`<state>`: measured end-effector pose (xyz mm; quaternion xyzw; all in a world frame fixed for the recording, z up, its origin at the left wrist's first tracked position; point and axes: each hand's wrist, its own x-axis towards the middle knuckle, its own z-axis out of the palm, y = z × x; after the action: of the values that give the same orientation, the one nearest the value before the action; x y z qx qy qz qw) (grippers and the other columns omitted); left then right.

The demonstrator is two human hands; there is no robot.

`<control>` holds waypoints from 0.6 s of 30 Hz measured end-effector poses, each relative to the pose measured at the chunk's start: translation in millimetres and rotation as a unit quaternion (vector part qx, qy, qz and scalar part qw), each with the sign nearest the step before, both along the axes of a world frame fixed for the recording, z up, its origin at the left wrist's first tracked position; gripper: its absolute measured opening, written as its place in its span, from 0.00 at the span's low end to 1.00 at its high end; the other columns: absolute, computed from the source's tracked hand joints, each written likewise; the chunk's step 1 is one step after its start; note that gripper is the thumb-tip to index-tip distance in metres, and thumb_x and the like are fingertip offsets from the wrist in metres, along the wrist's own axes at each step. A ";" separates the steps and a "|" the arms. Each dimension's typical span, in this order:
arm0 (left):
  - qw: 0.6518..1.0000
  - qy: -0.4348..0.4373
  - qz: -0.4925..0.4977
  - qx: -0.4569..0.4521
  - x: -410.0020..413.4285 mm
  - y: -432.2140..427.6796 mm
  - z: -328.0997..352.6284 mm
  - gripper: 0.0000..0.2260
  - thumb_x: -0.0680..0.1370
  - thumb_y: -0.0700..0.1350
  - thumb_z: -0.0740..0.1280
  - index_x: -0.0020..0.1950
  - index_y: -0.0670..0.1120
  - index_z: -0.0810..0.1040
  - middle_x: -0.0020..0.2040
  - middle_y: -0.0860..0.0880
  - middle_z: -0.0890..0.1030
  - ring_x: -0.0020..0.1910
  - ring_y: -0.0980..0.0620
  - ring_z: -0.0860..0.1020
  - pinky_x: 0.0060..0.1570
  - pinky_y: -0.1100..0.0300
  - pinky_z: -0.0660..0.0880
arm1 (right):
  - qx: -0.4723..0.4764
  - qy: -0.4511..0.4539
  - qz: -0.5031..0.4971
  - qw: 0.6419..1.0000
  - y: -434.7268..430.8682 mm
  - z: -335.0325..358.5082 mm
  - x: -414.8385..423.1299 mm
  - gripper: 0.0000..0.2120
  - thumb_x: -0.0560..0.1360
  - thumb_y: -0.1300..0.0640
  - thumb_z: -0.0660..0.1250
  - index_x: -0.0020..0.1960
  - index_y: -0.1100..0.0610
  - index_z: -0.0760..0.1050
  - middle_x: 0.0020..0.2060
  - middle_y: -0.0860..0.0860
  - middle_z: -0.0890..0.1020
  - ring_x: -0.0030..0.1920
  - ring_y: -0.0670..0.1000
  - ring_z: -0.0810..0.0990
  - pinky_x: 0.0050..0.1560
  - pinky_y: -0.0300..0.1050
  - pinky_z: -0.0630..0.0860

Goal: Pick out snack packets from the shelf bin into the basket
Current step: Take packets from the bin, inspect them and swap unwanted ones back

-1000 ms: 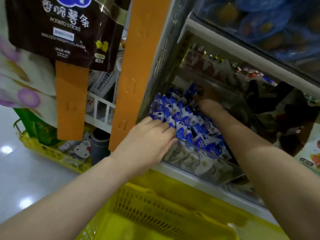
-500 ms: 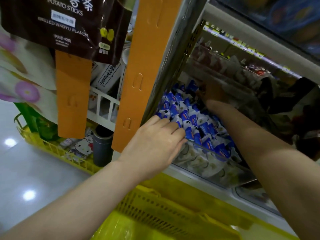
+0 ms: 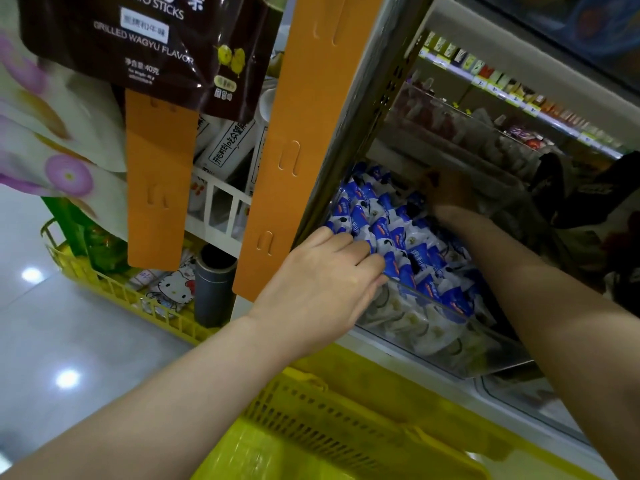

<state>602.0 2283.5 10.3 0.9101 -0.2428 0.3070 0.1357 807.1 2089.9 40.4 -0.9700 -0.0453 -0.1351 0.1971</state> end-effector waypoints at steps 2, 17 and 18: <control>1.000 0.006 -0.003 -0.001 0.2 0.4 0.5 0.13 0.78 0.47 0.55 0.43 0.46 0.78 0.36 0.50 0.78 0.36 0.49 0.75 0.42 0.58 0.61 | -0.009 0.024 -0.008 1.000 -7.6 -1.2 2.1 0.12 0.79 0.54 0.59 0.56 0.61 0.75 0.54 0.60 0.78 0.53 0.58 0.77 0.52 0.49 0.71; 1.000 0.023 0.015 0.013 -3.9 -3.1 1.4 0.13 0.77 0.46 0.55 0.42 0.46 0.78 0.36 0.49 0.78 0.36 0.48 0.75 0.42 0.57 0.65 | 0.151 -0.094 -0.030 0.984 6.1 25.4 -35.6 0.13 0.77 0.57 0.62 0.59 0.61 0.73 0.56 0.58 0.79 0.54 0.56 0.78 0.58 0.50 0.74; 0.999 0.029 0.017 0.011 -5.2 -3.9 1.5 0.13 0.77 0.46 0.56 0.43 0.45 0.78 0.37 0.49 0.78 0.37 0.47 0.75 0.43 0.56 0.66 | 0.173 -0.113 -0.010 0.978 9.4 31.4 -47.8 0.13 0.77 0.57 0.63 0.59 0.62 0.73 0.54 0.57 0.79 0.52 0.53 0.78 0.55 0.45 0.74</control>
<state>596.9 2279.6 11.7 0.9241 -0.2262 0.2803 0.1276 759.3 2099.3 71.9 -0.9002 -0.0338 -0.2518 0.3538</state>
